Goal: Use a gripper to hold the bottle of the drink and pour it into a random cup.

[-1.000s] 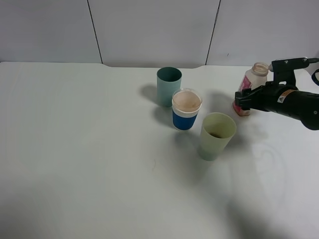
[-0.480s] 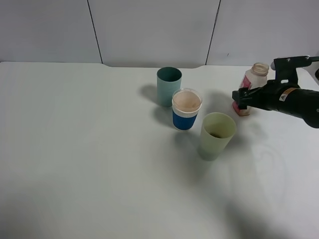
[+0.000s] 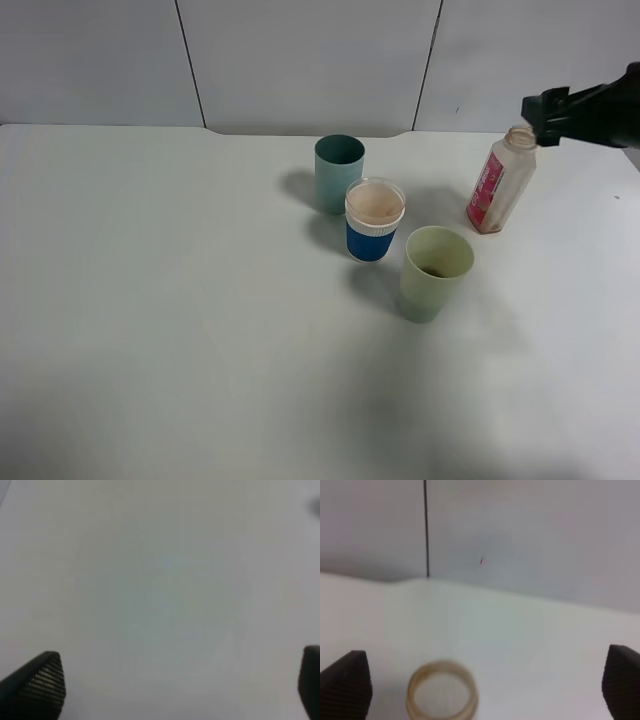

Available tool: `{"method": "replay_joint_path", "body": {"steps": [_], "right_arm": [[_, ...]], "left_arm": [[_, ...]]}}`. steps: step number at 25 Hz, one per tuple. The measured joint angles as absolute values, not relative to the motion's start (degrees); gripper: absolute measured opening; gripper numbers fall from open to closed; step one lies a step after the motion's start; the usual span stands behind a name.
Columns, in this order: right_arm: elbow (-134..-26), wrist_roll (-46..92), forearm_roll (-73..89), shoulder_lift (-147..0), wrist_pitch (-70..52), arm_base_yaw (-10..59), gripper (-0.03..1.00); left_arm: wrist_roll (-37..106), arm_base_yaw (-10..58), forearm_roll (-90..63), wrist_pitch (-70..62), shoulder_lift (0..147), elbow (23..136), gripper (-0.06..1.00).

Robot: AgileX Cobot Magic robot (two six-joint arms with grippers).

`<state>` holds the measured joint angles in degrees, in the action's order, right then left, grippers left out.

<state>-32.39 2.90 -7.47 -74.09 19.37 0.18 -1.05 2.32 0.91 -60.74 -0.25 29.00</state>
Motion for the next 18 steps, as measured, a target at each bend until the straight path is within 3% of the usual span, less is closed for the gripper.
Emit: {"method": "replay_joint_path", "body": {"steps": [14, 18], "right_arm": [[-32.5, 3.6, -2.5, -37.1, -8.3, 0.2, 0.9], [-37.0, 3.7, -2.7, -31.1, -19.7, 0.2, 0.9]], "left_arm": [[-1.0, 2.3, 0.9, -60.7, -0.2, 29.0, 0.93], [-1.0, 2.3, 0.9, -60.7, -0.2, 29.0, 0.93]]}}
